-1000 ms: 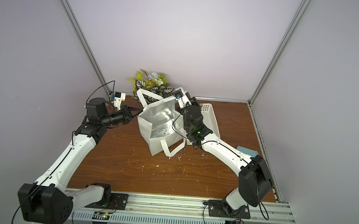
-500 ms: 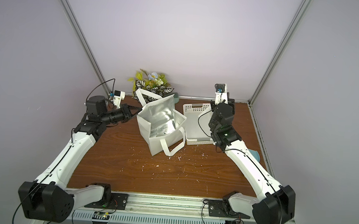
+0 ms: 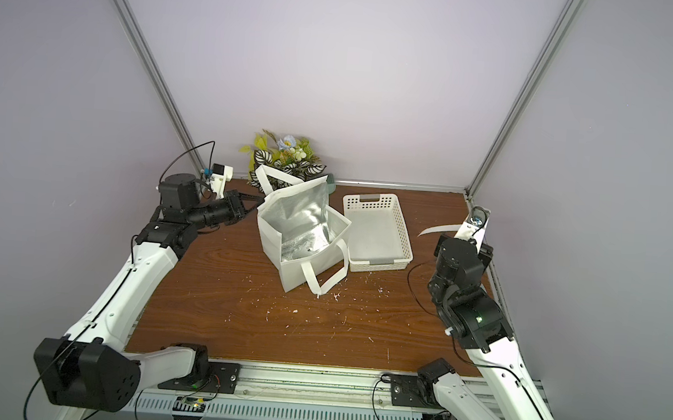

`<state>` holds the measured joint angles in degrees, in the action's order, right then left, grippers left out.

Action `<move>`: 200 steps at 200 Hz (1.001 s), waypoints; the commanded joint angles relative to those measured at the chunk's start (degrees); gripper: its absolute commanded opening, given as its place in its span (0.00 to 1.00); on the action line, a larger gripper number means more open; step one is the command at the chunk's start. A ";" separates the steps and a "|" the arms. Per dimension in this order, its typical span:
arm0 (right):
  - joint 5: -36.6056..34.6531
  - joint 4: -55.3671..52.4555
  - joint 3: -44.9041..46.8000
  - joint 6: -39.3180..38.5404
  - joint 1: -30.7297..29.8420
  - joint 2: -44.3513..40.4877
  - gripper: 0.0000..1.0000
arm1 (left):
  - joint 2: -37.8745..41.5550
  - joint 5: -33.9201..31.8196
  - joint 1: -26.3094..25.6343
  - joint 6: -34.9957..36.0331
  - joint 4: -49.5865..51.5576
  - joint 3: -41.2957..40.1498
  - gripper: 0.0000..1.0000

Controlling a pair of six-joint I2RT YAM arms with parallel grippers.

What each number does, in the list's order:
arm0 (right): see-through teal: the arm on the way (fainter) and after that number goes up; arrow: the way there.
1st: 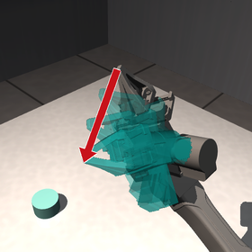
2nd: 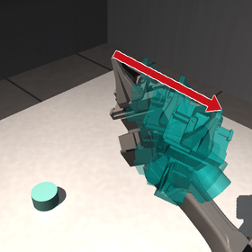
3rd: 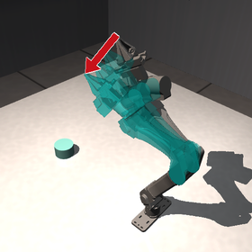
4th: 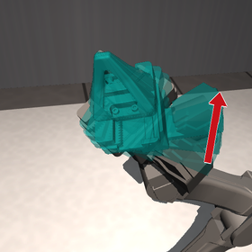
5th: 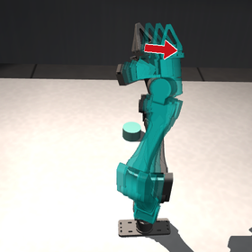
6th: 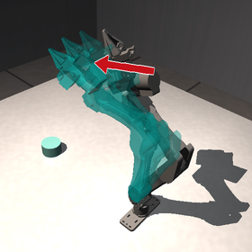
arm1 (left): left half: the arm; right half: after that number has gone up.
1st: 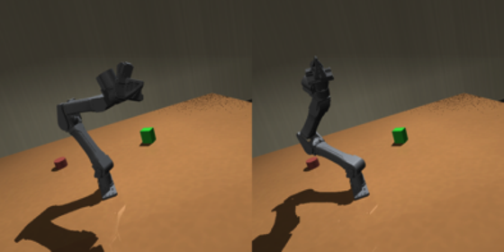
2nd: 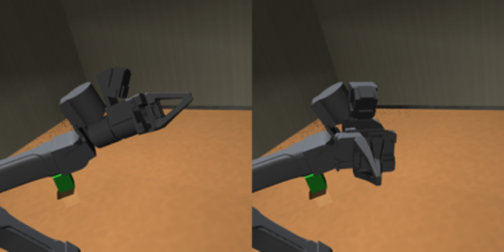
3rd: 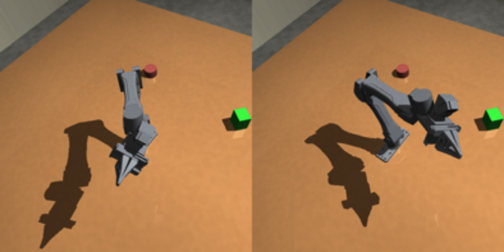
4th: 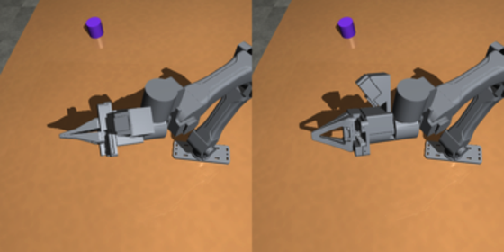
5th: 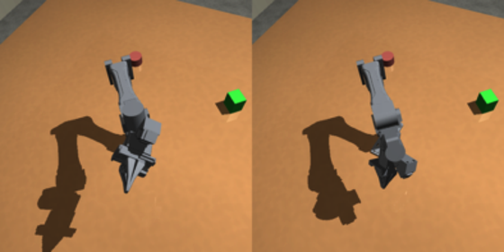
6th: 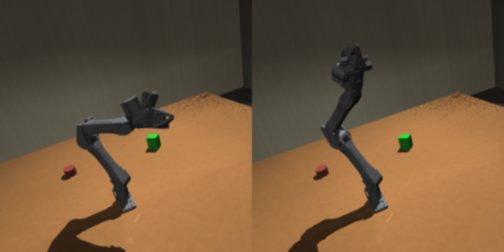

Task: Place the ice pack in the delivery bag
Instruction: Place the adhesive seal at the center of the board.

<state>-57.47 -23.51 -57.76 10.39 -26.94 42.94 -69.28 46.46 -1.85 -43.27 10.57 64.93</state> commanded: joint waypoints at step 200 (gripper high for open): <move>42.48 7.68 1.07 1.07 -0.04 8.09 0.99 | 2.44 -13.76 0.76 18.04 13.50 6.78 0.66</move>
<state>-30.13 -28.38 -53.49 20.60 -26.87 48.12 -68.73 36.99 -1.80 -31.73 20.73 72.16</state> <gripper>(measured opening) 0.990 0.652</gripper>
